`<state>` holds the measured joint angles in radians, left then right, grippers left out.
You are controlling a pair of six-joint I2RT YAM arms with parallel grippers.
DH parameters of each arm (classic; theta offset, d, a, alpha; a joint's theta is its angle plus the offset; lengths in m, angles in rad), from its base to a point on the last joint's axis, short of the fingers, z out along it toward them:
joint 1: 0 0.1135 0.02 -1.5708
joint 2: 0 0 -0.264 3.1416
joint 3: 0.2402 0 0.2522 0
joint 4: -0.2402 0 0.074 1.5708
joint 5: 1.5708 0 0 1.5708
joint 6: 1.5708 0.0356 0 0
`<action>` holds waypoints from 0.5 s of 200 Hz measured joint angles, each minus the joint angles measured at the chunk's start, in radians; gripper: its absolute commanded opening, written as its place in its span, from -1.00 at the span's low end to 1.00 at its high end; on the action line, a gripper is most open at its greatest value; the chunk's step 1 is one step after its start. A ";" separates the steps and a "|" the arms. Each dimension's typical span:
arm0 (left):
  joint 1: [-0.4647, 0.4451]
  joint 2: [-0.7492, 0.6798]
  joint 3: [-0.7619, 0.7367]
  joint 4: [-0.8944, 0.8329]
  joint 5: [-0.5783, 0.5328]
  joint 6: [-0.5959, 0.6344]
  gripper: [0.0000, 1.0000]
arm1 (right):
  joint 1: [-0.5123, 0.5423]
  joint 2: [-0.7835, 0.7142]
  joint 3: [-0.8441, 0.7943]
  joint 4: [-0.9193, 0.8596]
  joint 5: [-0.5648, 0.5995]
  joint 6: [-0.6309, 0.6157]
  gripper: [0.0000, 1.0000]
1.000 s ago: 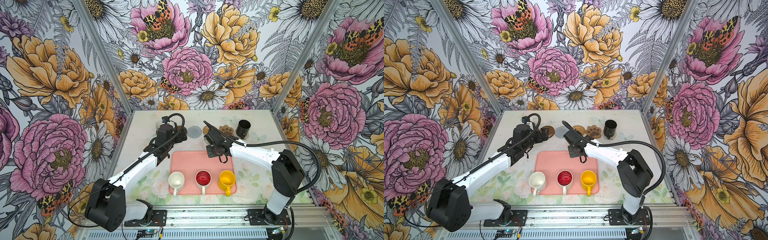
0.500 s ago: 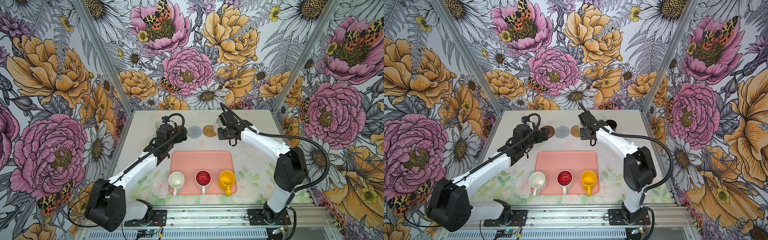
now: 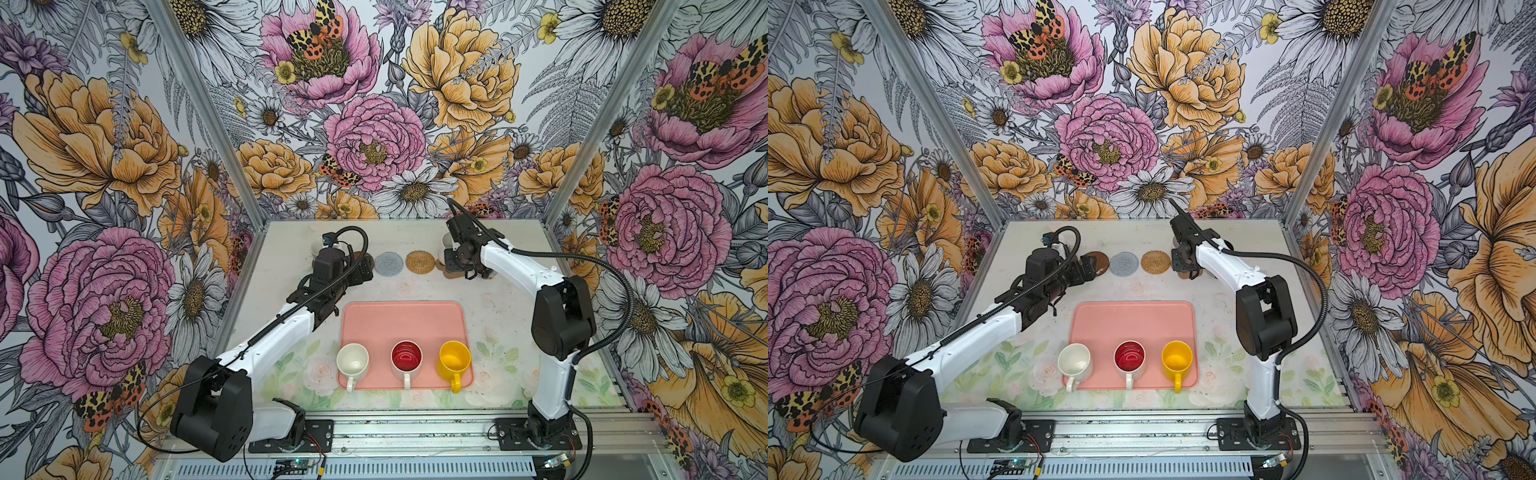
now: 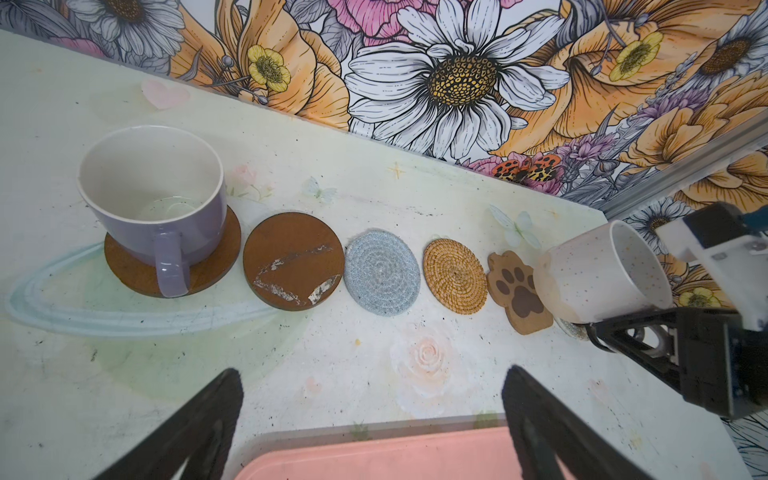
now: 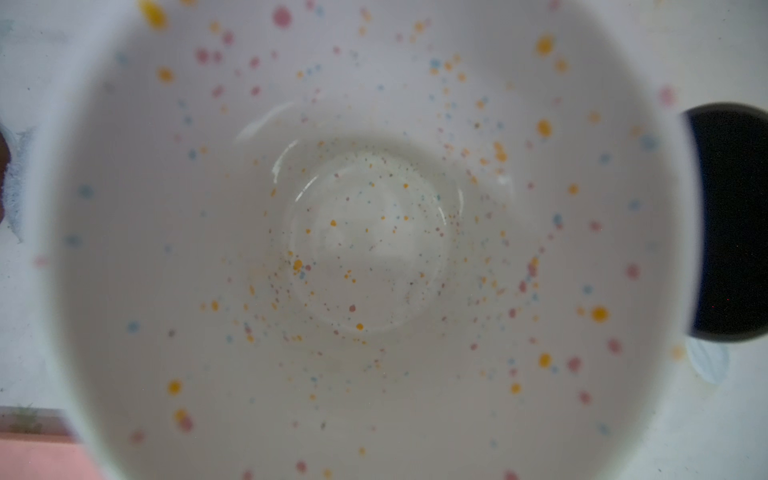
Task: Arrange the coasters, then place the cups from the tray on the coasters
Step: 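Lower the speckled mug with the right gripper toward the paw-print coaster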
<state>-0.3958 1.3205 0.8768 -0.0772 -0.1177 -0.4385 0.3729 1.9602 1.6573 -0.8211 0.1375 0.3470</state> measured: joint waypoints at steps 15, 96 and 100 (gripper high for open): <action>0.000 0.004 0.000 0.000 0.000 0.000 0.98 | -0.007 0.018 0.020 -0.006 0.000 -0.002 -1.00; 0.000 0.005 0.000 0.000 0.000 0.000 0.98 | -0.028 0.091 0.055 -0.015 -0.003 -0.010 -1.00; 0.000 0.005 0.000 0.000 0.000 0.000 0.97 | -0.028 0.093 0.055 -0.016 -0.003 -0.010 -1.00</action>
<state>-0.3958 1.3254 0.8768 -0.0772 -0.1177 -0.4385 0.3450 2.0533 1.7126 -0.8375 0.1349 0.3370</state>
